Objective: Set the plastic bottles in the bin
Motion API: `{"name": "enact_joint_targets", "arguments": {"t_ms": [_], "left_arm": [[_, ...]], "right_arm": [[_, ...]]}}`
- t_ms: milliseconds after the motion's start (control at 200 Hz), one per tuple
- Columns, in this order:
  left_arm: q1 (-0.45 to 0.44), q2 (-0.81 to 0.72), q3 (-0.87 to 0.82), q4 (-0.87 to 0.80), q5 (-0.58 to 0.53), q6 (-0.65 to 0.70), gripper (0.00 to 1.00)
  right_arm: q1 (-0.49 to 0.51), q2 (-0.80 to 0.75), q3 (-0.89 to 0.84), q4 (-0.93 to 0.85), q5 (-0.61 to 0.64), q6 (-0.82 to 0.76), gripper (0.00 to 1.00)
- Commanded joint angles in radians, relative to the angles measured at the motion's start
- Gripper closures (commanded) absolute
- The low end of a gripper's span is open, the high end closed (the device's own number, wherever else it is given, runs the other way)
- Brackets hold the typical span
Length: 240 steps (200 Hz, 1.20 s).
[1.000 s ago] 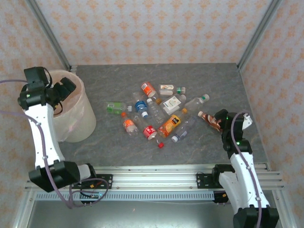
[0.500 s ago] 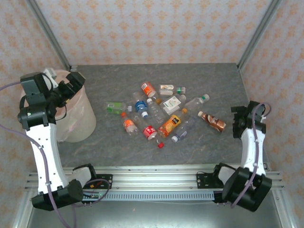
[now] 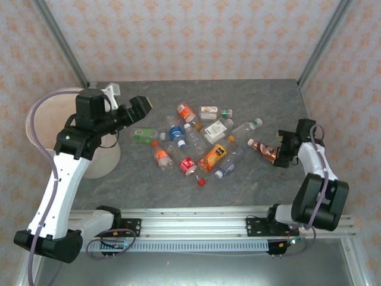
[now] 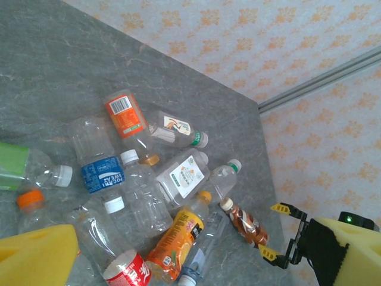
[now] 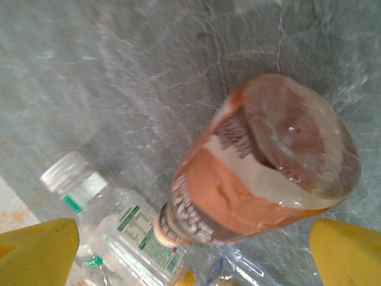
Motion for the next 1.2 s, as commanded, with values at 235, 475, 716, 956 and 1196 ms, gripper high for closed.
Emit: {"name": "enact_joint_targets", "arguments": {"t_ms": [235,475,716,956,1196], "left_arm": [[-0.022,0.037,-0.083,0.07,-0.069,-0.013,0.0],[-0.051,0.055,-0.087,0.053,-0.091,0.016,0.0],[-0.06,0.07,-0.09,0.07,-0.109,0.023,0.0],[-0.062,0.069,-0.101,0.071,-0.116,0.027,0.0],[-0.065,0.068,-0.12,0.086,-0.144,0.012,0.0]], "right_arm": [[0.019,0.156,-0.016,0.12,0.023,0.183,0.06],[0.02,0.163,-0.003,0.068,0.136,0.11,0.12],[0.018,0.132,-0.079,0.144,0.152,0.101,0.27],[0.015,0.03,-0.089,0.145,0.271,-0.105,0.4],[0.015,-0.135,-0.127,0.19,0.293,-0.451,0.54]]}}
